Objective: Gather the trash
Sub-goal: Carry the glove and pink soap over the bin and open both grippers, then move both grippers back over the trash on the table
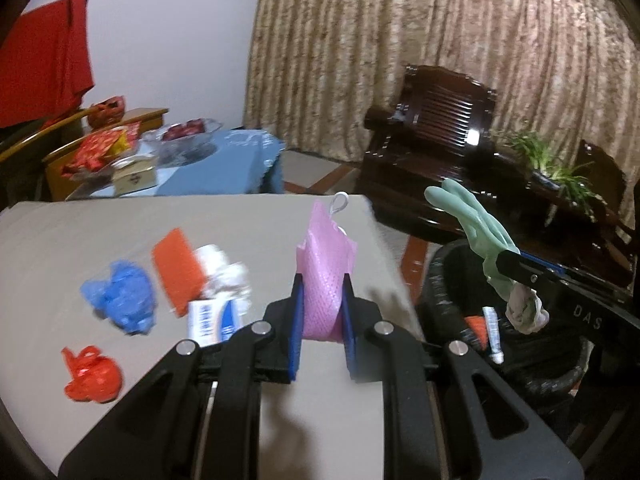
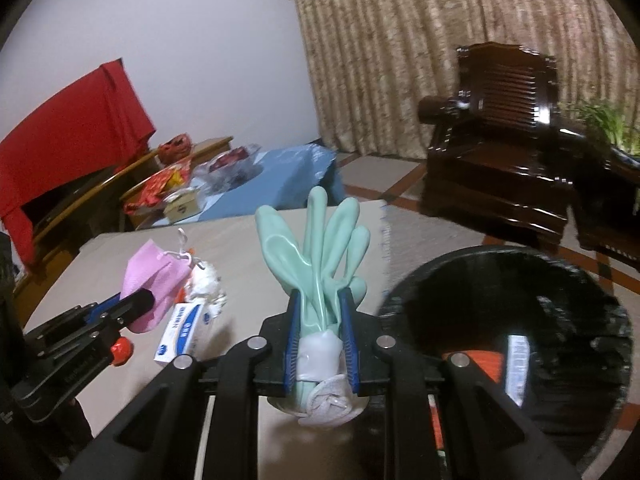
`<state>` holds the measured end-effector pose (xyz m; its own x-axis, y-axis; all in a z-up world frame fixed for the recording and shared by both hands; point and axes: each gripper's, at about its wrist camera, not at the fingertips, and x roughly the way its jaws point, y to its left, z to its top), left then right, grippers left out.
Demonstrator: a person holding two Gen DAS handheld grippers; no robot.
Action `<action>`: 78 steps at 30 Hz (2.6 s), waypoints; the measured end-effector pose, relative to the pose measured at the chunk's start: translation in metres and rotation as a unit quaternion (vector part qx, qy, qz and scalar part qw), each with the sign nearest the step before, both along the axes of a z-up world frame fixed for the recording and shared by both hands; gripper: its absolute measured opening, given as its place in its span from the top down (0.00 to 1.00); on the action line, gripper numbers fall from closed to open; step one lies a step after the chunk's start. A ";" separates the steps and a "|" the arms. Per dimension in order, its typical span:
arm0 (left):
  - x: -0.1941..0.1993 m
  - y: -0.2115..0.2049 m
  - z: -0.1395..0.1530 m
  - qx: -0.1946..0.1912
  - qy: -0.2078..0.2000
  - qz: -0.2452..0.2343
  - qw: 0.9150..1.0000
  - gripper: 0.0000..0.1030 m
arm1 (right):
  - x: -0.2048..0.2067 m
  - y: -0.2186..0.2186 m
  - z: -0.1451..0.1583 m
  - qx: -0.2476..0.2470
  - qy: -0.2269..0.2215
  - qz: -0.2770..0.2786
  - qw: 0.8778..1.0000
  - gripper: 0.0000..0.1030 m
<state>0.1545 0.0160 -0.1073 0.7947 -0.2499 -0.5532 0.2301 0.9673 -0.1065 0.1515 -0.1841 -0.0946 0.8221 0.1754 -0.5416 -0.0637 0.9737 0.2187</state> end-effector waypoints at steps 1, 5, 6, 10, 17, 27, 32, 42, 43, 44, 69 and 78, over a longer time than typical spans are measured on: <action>0.000 -0.006 0.001 -0.001 -0.001 -0.005 1.000 0.85 | -0.003 -0.008 0.002 -0.002 -0.003 -0.009 1.000 0.81; 0.003 -0.042 0.004 -0.006 -0.007 -0.039 0.999 0.84 | -0.015 -0.039 0.006 -0.008 -0.006 -0.039 0.999 0.81; 0.003 -0.051 0.005 -0.007 -0.009 -0.048 0.999 0.85 | -0.018 -0.047 0.006 -0.010 -0.007 -0.047 0.999 0.81; 0.005 -0.089 0.007 -0.009 -0.012 -0.085 0.996 0.84 | -0.028 -0.078 0.007 -0.017 -0.005 -0.078 0.997 0.81; 0.010 -0.147 0.000 -0.015 -0.006 -0.134 0.991 0.85 | -0.038 -0.124 0.003 -0.022 0.002 -0.127 0.992 0.81; 0.016 -0.201 -0.017 -0.012 0.010 -0.174 0.985 0.84 | -0.047 -0.160 -0.013 -0.021 0.015 -0.162 0.986 0.81; 0.018 -0.210 -0.024 -0.018 0.021 -0.187 0.982 0.58 | -0.045 -0.168 -0.020 -0.027 0.032 -0.173 0.984 0.68; 0.021 -0.166 -0.023 -0.018 0.021 -0.141 0.990 0.21 | -0.053 -0.167 -0.011 -0.037 0.004 -0.186 0.982 0.05; 0.020 -0.160 -0.022 -0.015 0.020 -0.134 0.991 0.17 | -0.053 -0.164 -0.011 -0.036 0.003 -0.181 0.983 0.05; 0.020 -0.151 -0.021 -0.012 0.017 -0.124 0.992 0.15 | -0.052 -0.160 -0.009 -0.036 0.001 -0.174 0.984 0.05; -0.009 0.085 -0.010 0.026 0.010 0.114 0.993 0.13 | 0.005 0.038 -0.007 -0.039 -0.010 0.008 0.999 0.06; -0.021 0.154 -0.030 0.035 0.029 0.179 0.983 0.13 | 0.012 0.103 -0.018 -0.056 -0.013 0.064 0.996 0.06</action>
